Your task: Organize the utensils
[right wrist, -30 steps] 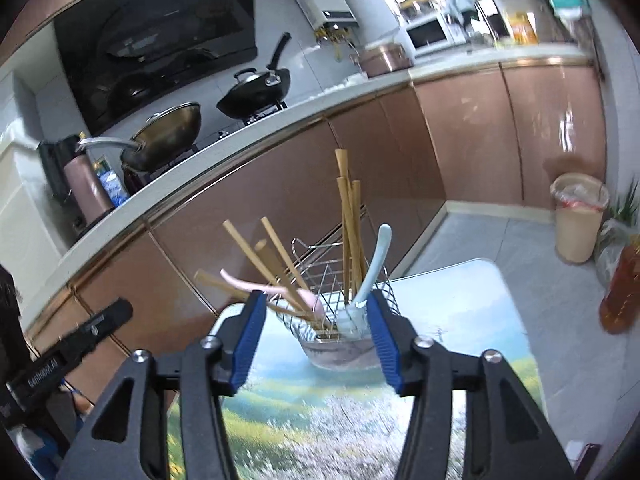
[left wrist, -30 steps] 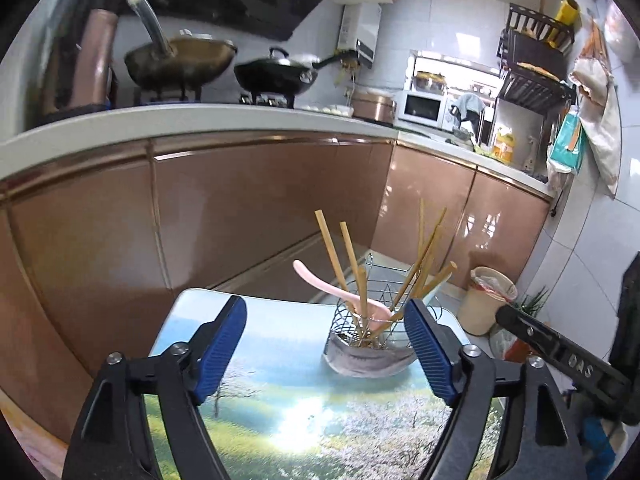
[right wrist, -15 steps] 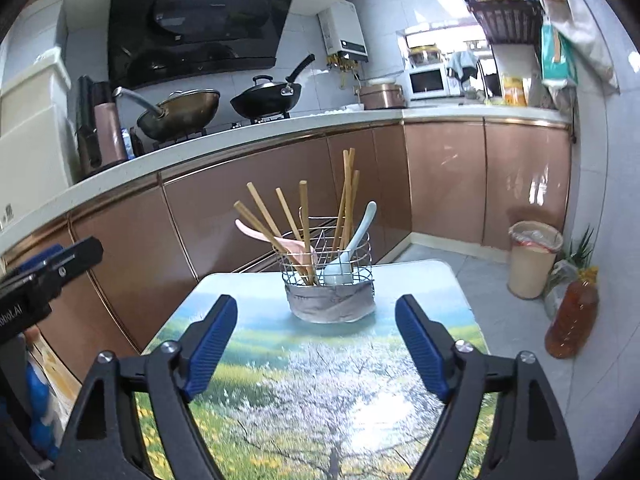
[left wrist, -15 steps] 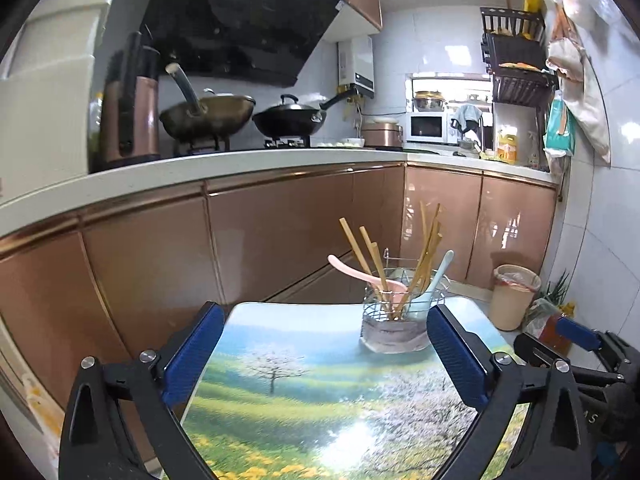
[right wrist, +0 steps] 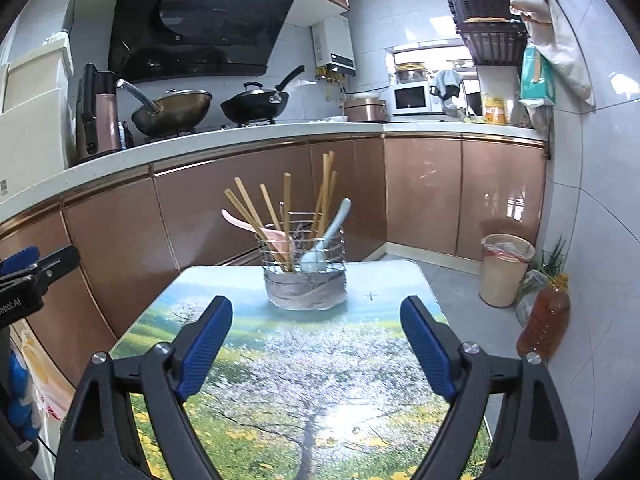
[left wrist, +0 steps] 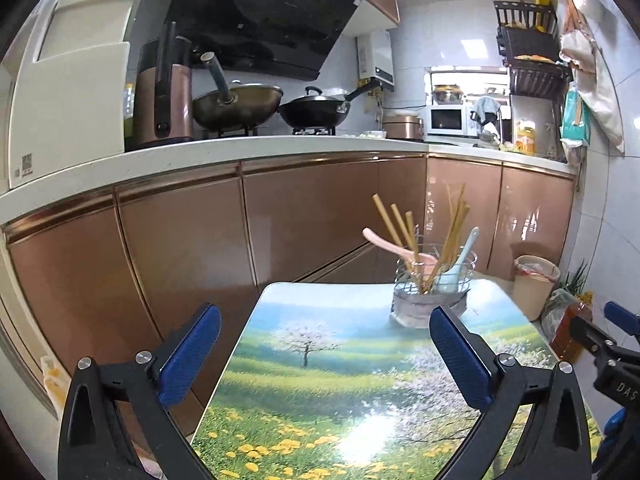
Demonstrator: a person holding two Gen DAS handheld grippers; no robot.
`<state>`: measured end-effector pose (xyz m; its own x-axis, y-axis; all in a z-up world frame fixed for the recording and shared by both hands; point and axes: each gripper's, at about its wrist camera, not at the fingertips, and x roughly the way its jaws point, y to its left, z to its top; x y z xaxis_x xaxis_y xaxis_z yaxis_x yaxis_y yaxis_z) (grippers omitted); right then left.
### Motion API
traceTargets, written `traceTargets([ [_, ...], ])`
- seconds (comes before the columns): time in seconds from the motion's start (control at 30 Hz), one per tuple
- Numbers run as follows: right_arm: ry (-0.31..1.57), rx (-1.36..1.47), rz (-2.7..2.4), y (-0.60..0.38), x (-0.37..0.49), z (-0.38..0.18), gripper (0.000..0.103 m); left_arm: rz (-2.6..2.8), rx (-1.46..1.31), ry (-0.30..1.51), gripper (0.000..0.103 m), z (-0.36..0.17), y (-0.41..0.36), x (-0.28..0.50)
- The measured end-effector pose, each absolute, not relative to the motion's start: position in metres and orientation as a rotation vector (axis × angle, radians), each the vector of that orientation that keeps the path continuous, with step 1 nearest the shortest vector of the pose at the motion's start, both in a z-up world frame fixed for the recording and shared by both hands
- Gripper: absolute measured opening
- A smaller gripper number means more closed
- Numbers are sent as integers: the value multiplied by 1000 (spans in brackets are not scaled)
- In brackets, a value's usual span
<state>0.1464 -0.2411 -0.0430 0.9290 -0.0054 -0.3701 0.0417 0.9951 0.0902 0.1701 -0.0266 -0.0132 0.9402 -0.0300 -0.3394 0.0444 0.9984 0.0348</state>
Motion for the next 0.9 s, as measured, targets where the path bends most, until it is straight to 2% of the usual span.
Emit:
traceTargets([
  [0.47, 435, 80, -106, -264, 158, -83, 88, -32, 41, 427, 103, -46, -19, 191],
  [0.9, 418, 48, -124, -264, 163, -79, 89, -52, 36, 424, 103, -46, -22, 194],
])
